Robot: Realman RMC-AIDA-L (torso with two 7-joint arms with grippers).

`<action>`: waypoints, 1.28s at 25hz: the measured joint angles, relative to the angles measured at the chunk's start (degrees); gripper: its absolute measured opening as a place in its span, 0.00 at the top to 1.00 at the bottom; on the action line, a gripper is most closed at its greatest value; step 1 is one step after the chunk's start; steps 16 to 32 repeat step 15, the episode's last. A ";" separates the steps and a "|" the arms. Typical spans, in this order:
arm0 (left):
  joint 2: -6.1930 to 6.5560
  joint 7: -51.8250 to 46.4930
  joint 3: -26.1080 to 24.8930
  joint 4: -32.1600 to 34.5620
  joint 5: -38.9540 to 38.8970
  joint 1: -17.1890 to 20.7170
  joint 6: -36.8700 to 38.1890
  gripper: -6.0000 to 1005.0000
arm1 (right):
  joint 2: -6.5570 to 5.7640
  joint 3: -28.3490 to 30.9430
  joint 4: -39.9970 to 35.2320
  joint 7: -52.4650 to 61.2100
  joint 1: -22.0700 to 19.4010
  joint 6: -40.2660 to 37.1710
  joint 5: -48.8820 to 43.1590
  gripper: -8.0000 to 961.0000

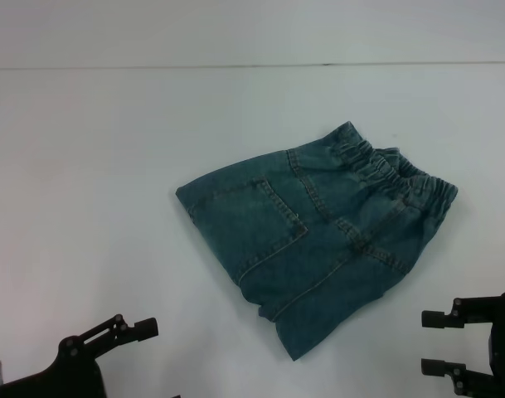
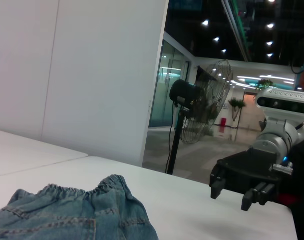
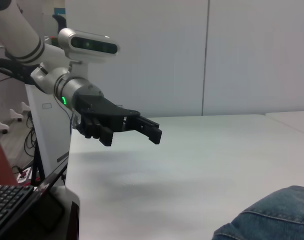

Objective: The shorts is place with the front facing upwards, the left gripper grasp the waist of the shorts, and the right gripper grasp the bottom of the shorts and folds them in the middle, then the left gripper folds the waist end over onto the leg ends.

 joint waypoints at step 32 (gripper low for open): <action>0.04 -0.42 -2.07 -0.05 0.31 -0.68 -0.54 0.08 | 0.19 -0.71 0.55 -0.18 0.91 0.69 0.03 0.49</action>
